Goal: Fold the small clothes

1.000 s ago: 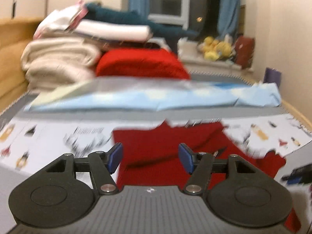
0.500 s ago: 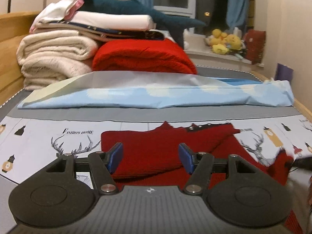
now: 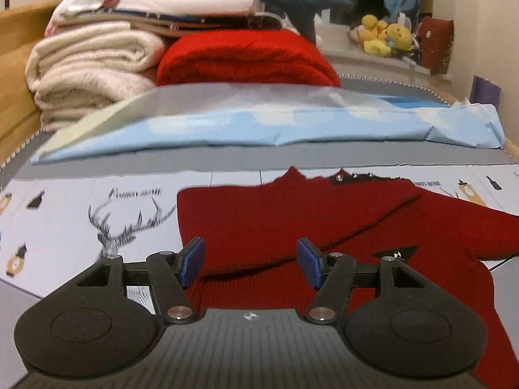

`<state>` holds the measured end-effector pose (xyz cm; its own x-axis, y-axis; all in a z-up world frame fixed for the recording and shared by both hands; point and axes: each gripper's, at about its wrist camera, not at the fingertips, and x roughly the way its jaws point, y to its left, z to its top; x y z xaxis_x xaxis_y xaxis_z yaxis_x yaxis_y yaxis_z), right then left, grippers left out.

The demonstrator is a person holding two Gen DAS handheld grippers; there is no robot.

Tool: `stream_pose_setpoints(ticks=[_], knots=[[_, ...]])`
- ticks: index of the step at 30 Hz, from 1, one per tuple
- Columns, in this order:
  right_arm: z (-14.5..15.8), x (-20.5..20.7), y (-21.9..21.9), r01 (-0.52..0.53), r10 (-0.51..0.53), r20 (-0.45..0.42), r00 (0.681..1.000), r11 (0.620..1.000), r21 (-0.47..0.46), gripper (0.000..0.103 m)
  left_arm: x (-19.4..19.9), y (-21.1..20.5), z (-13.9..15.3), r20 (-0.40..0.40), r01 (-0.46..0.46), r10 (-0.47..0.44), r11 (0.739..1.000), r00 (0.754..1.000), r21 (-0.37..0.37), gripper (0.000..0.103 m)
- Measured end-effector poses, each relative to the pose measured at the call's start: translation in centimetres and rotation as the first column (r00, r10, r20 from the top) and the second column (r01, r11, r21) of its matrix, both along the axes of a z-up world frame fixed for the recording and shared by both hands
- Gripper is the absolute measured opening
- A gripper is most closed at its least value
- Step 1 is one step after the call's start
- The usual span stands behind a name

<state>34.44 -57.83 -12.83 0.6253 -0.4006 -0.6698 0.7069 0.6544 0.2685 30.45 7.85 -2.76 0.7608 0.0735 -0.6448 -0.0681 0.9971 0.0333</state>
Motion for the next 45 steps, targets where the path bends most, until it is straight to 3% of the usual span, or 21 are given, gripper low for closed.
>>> stream_pose_setpoints(ticks=[5,8,10,12,14,17,18,19,21,24,25,27,29,32,35,38,40,41,43,45], knots=[[-0.2,0.9,0.7,-0.022,0.022,-0.008,1.000,0.999,-0.023,0.015,0.0,0.1,-0.2,-0.020,0.008,-0.008,1.000,1.000,-0.027,0.068],[1.1,0.8,2.6,0.005,-0.006,-0.027,1.000,1.000,-0.029,0.041,-0.1,0.0,-0.1,-0.019,0.009,-0.009,1.000,1.000,-0.027,0.068],[2.0,0.8,5.5,-0.080,0.079,-0.030,0.996,0.996,-0.036,0.041,0.0,0.2,0.0,-0.020,0.000,0.000,0.999,1.000,-0.039,0.068],[2.3,1.2,8.4,-0.248,0.248,-0.025,0.968,0.969,0.008,0.041,0.0,0.4,0.3,-0.019,-0.009,0.008,0.999,1.000,-0.052,0.068],[2.3,1.4,11.8,-0.460,0.458,0.046,0.888,0.880,0.117,0.041,-0.1,0.6,0.5,-0.015,-0.013,0.012,0.998,1.000,-0.062,0.068],[0.9,1.9,16.3,-0.721,0.698,0.208,0.686,0.611,0.328,0.041,-0.3,0.7,0.7,-0.014,-0.015,0.015,0.998,1.000,-0.067,0.068],[0.4,2.0,17.9,-0.762,0.750,0.202,0.630,0.547,0.346,0.040,-0.5,0.8,0.8,-0.012,-0.016,0.016,0.997,1.000,-0.069,0.068],[-0.3,2.1,19.5,-0.787,0.798,0.137,0.587,0.523,0.328,0.039,-0.6,0.8,0.9,-0.010,-0.017,0.016,0.997,1.000,-0.069,0.068],[-1.5,2.0,21.4,-0.800,0.831,-0.038,0.554,0.545,0.253,0.015,-0.7,1.1,1.0,-0.008,-0.020,0.020,0.998,1.000,-0.067,0.068],[-0.4,2.1,21.2,-0.779,0.806,-0.048,0.589,0.583,0.230,0.012,-0.9,1.8,1.4,-0.003,-0.028,0.027,0.996,1.000,-0.082,0.068],[0.8,2.0,21.8,-0.791,0.810,-0.066,0.583,0.584,0.182,0.012,-0.9,2.0,1.5,-0.002,-0.031,0.031,0.995,1.000,-0.090,0.068],[2.9,1.0,24.1,-0.847,0.845,-0.096,0.525,0.531,0.039,0.012,-0.8,2.4,1.8,-0.005,-0.042,0.041,0.993,0.999,-0.110,0.068],[2.4,0.8,25.4,-0.866,0.837,-0.231,0.496,0.495,-0.069,0.012,-0.9,2.8,1.9,-0.012,-0.050,0.049,0.990,0.999,-0.135,0.068],[0.4,0.5,26.0,-0.854,0.788,-0.348,0.508,0.513,-0.086,0.014,-1.0,3.3,2.1,-0.022,-0.058,0.055,0.987,0.998,-0.153,0.068],[2.0,-0.2,26.6,-0.822,0.760,-0.337,0.556,0.562,-0.091,0.020,-1.2,4.2,2.7,-0.024,-0.063,0.059,0.981,0.998,-0.181,0.068],[2.6,-2.1,27.3,-0.835,0.774,-0.351,0.527,0.548,-0.048,0.025,-1.4,5.0,3.3,-0.013,-0.071,0.069,0.977,0.998,-0.201,0.068],[0.9,-2.8,27.7,-0.857,0.739,-0.488,0.464,0.513,-0.039,0.034,-1.6,5.5,3.5,-0.013,-0.080,0.079,0.974,0.997,-0.211,0.068],[1.0,-3.7,27.3,-0.860,0.730,-0.498,0.468,0.505,-0.069,0.042,-1.6,5.8,3.5,-0.019,-0.086,0.084,0.972,0.996,-0.219,0.068],[2.0,-4.2,27.3,-0.849,0.698,-0.527,0.485,0.521,-0.091,0.042,-1.8,6.1,3.6,-0.027,-0.094,0.090,0.967,0.996,-0.236,0.068],[4.0,-4.7,28.0,-0.815,0.652,-0.525,0.547,0.557,-0.158,0.040,-1.9,6.2,3.7,-0.027,-0.093,0.089,0.967,0.996,-0.237,0.068]])
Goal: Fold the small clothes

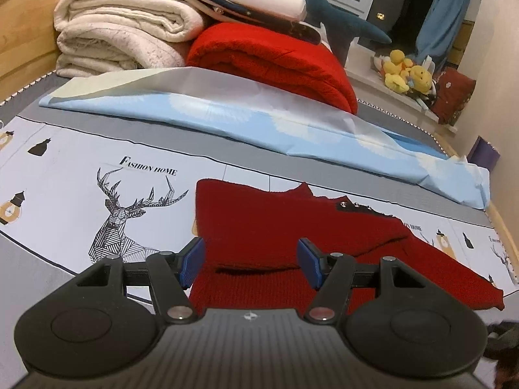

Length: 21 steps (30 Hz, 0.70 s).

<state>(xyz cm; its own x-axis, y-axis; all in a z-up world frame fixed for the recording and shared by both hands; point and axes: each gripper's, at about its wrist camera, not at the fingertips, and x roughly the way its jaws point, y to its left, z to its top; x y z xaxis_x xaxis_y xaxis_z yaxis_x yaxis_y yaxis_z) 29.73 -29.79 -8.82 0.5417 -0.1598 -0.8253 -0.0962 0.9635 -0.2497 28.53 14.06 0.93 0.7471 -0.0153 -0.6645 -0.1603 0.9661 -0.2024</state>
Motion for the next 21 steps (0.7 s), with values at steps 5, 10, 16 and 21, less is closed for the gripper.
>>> stream_pose_setpoints(ticks=[5,10,16,21], knots=[[7.6,-1.0,3.3,0.022,-0.055,0.174,0.983,0.982,0.186,0.046,0.0,-0.9,-0.3,-0.003,0.008,-0.008,1.000,1.000,0.028,0.068],[10.1,-1.9,7.5,-0.067,-0.028,0.257,0.966,0.932,0.355,0.055,0.6,-2.3,-1.4,-0.014,0.007,-0.006,0.998,1.000,0.070,0.068],[4.0,-0.3,9.3,-0.037,0.020,0.054,0.998,0.944,0.327,0.055,2.0,-3.6,-3.0,-0.044,0.022,-0.017,0.993,0.999,0.114,0.068],[-1.1,0.2,5.8,0.106,-0.065,-0.142,0.988,0.947,0.304,0.058,3.0,-5.7,-3.6,-0.032,0.073,-0.069,0.986,0.997,0.147,0.061]])
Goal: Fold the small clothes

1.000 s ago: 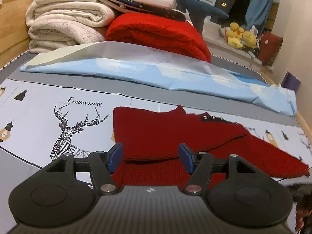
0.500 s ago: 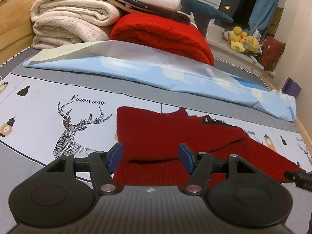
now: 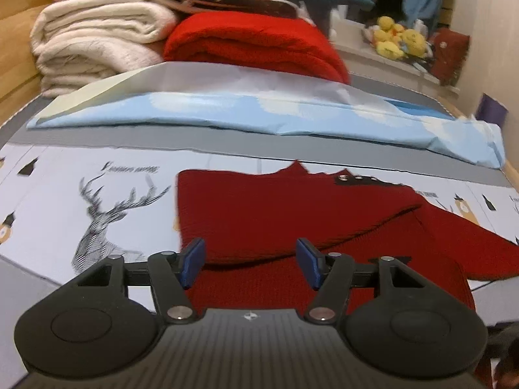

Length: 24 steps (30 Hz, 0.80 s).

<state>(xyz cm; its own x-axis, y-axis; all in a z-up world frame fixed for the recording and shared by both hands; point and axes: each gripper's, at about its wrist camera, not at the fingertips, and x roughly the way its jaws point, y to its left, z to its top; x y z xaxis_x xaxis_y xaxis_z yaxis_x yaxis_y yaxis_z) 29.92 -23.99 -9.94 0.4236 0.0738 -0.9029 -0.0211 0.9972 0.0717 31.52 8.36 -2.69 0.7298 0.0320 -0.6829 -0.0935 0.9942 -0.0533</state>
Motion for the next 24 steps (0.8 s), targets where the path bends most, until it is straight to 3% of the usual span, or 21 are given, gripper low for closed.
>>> stream_pose_setpoints(ticks=[1,3,5,6,11,16,17,18,20,21,23,24], knots=[[0.6,0.0,-0.4,0.006,-0.006,-0.007,1.000,1.000,0.017,0.058,0.1,-0.5,-0.1,0.006,0.017,-0.017,1.000,1.000,0.006,0.057],[2.4,-0.2,-1.1,0.028,-0.031,0.031,0.999,0.997,0.075,0.058,0.0,-1.9,-0.4,0.026,0.061,-0.062,0.998,0.998,0.028,0.029],[4.1,-0.2,-1.5,0.050,-0.058,0.064,0.996,0.991,0.123,0.058,-0.1,-3.5,-0.9,0.045,0.109,-0.111,0.992,0.993,0.058,0.014],[4.6,0.1,-2.1,0.063,-0.073,0.072,0.995,0.988,0.143,0.058,0.0,-4.3,-1.2,0.052,0.136,-0.139,0.989,0.989,0.060,0.012],[6.4,0.6,-4.0,0.109,-0.130,0.072,0.989,0.964,0.243,0.058,3.3,-7.9,-3.4,0.048,0.197,-0.200,0.979,0.979,0.061,0.011],[7.0,1.0,-6.2,0.150,-0.181,0.091,0.979,0.948,0.281,0.058,10.4,-12.6,-6.2,0.008,0.244,-0.245,0.969,0.970,0.043,0.015],[6.7,1.4,-6.5,0.153,-0.185,0.088,0.979,0.947,0.283,0.058,11.9,-13.8,-7.1,-0.012,0.248,-0.248,0.968,0.969,0.041,0.024],[6.5,1.9,-6.6,0.156,-0.187,0.082,0.979,0.946,0.284,0.058,13.2,-14.8,-7.9,-0.031,0.252,-0.251,0.967,0.968,0.043,0.040],[6.2,2.1,-6.8,0.166,-0.193,0.068,0.979,0.944,0.285,0.058,15.3,-16.8,-10.0,-0.071,0.268,-0.263,0.961,0.962,0.064,0.057],[6.1,2.1,-6.8,0.168,-0.194,0.063,0.979,0.944,0.285,0.058,16.1,-17.6,-11.0,-0.102,0.280,-0.272,0.957,0.957,0.074,0.059],[6.0,2.1,-6.8,0.166,-0.190,0.061,0.980,0.945,0.282,0.058,17.1,-18.5,-13.0,-0.157,0.316,-0.297,0.941,0.942,0.121,0.057],[5.9,2.1,-6.7,0.163,-0.187,0.060,0.981,0.946,0.279,0.058,17.0,-18.6,-13.2,-0.137,0.335,-0.314,0.926,0.940,0.177,0.035]])
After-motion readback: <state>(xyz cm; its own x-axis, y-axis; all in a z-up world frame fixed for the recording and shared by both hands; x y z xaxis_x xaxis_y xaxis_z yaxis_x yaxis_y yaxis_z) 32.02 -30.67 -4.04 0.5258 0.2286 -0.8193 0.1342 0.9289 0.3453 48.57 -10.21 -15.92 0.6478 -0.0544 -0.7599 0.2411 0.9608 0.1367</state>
